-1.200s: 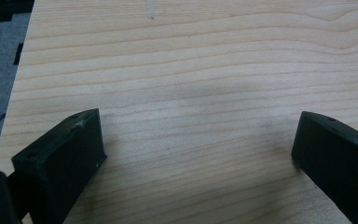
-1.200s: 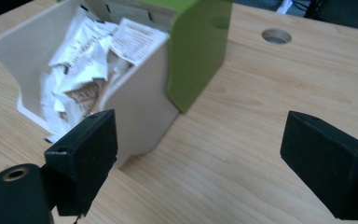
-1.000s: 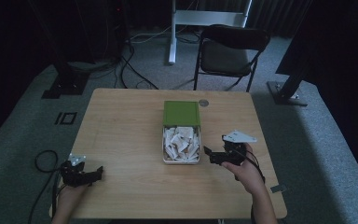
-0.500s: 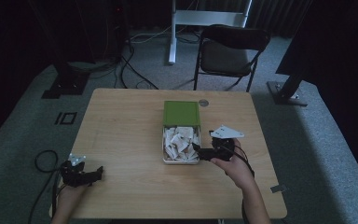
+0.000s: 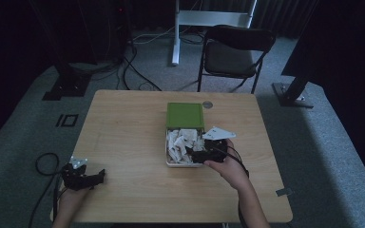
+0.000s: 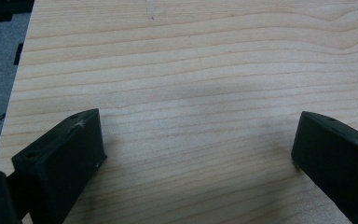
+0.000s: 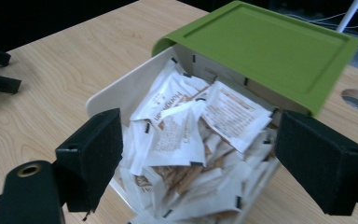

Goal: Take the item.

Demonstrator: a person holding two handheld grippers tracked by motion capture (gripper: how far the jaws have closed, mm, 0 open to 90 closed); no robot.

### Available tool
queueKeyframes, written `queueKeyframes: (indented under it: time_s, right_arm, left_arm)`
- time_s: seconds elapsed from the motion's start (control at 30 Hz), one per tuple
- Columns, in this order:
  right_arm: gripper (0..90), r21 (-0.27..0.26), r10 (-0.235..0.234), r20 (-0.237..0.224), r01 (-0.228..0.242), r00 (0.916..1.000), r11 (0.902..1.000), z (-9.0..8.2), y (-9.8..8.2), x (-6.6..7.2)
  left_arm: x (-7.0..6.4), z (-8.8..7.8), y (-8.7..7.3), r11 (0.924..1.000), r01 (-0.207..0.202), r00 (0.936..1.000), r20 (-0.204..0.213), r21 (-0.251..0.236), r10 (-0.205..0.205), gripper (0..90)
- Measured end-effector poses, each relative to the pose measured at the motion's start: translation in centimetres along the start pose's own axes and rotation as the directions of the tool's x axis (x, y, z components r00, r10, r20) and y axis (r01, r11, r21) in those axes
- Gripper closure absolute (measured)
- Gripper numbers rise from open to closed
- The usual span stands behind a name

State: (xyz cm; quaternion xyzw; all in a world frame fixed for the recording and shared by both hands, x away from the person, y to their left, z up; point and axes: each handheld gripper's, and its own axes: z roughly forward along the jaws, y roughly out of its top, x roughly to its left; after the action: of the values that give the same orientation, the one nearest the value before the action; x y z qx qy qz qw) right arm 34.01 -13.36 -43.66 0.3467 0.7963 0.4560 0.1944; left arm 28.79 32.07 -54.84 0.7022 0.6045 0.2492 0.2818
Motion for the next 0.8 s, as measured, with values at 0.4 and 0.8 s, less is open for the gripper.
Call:
queueKeyframes:
  time_s: [0.4,0.8]
  right_arm:
    - [18.5,0.039,-0.024,-0.011,0.024,0.9997,0.9990,2.2,0.3,1.3]
    - [28.1,0.086,-0.049,0.035,0.046,0.9982,0.9953,4.6,0.0,2.1]
  left_arm:
    - [0.0,0.0,0.0,1.0000,0.000,1.0000,0.000,0.000,0.000,3.1]
    - [0.0,0.0,0.0,1.0000,0.000,1.0000,0.000,0.000,0.000,3.1]
